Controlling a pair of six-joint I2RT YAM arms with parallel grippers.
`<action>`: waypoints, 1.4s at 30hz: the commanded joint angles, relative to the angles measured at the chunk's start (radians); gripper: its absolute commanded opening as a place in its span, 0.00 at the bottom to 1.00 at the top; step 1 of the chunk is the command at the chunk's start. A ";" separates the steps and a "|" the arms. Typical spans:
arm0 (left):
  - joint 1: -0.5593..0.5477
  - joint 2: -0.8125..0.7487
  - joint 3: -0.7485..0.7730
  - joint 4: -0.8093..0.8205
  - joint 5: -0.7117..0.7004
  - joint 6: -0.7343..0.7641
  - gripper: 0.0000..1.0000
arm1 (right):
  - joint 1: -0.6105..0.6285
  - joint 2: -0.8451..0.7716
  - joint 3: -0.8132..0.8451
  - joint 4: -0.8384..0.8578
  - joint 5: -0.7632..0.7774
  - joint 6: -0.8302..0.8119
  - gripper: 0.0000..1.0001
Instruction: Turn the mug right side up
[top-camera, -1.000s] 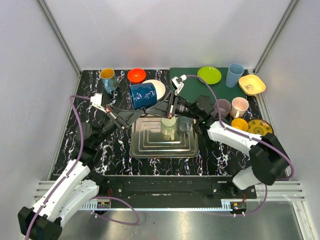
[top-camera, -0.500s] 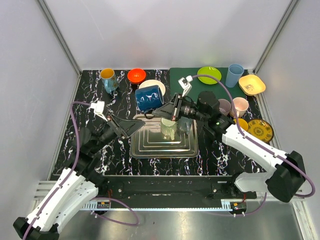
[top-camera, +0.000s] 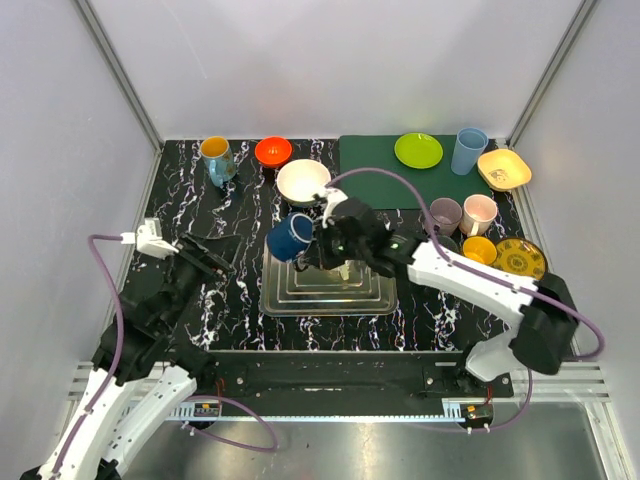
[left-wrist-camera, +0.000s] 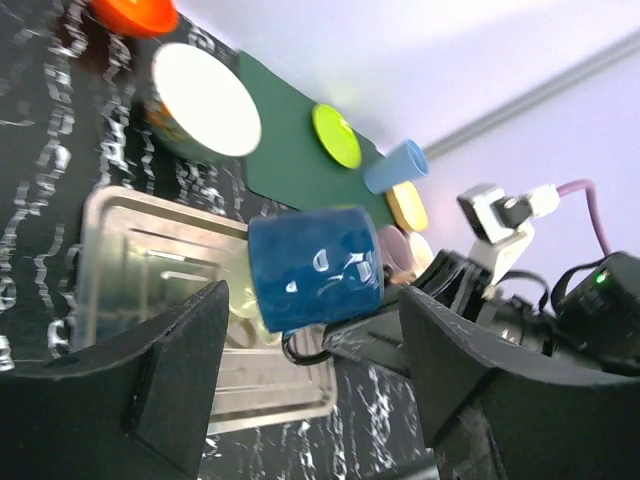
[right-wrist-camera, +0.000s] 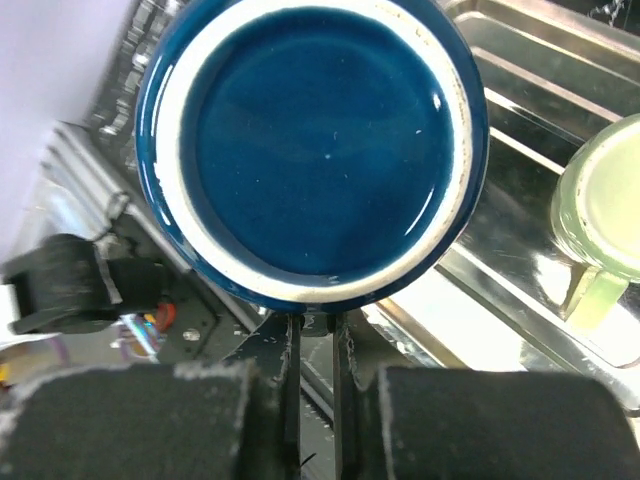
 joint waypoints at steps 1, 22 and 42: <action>-0.001 -0.004 0.059 -0.154 -0.198 0.074 0.72 | 0.036 0.106 0.088 0.006 0.141 -0.084 0.00; -0.001 0.005 0.013 -0.142 -0.178 0.100 0.72 | 0.027 0.583 0.404 -0.212 0.434 -0.032 0.00; -0.001 0.095 -0.012 -0.096 -0.201 0.105 0.77 | 0.013 0.501 0.338 -0.159 0.415 -0.049 0.66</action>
